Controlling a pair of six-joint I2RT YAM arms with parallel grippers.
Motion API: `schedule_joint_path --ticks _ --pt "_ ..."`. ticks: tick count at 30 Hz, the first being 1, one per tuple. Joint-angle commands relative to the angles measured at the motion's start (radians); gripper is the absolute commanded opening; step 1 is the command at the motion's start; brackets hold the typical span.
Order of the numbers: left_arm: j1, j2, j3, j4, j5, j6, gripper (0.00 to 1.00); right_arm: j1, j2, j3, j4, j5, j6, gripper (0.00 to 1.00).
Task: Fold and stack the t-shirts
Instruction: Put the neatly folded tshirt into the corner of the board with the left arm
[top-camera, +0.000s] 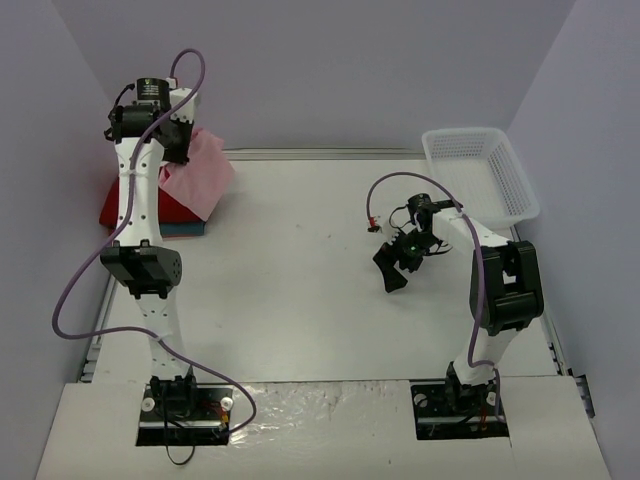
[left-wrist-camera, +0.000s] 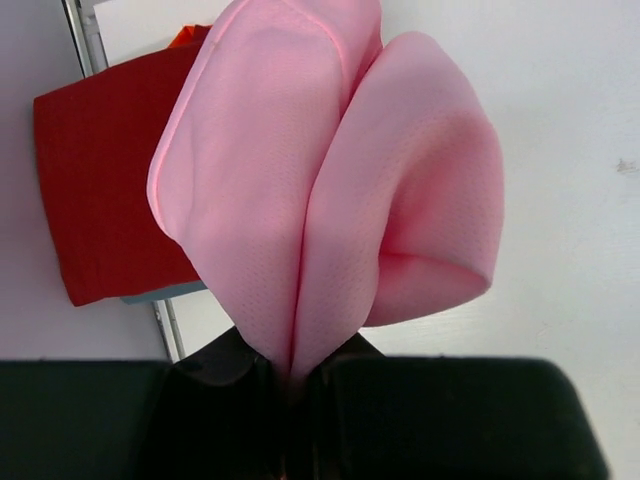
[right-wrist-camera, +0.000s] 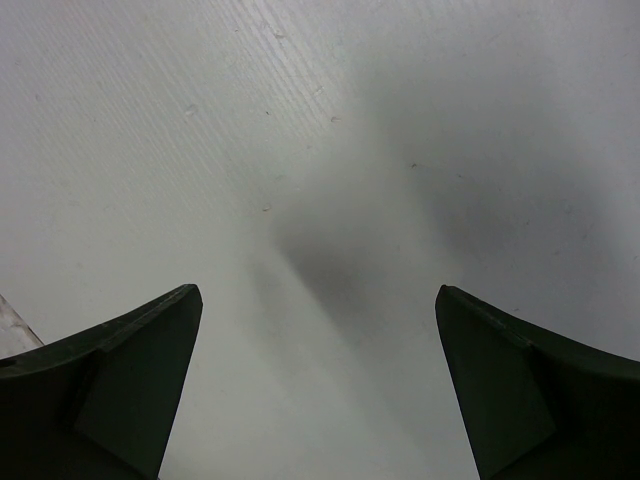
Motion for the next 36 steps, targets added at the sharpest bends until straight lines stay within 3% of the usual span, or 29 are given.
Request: schedule_joint_path --ticks 1,36 --pt "-0.009 -0.077 0.046 0.026 0.023 -0.037 0.02 -0.004 -0.020 -0.012 -0.028 0.011 0.001 1.00" --pt "0.024 -0.043 0.020 0.156 -0.099 -0.038 0.02 -0.004 0.029 -0.027 -0.014 0.058 0.007 1.00"
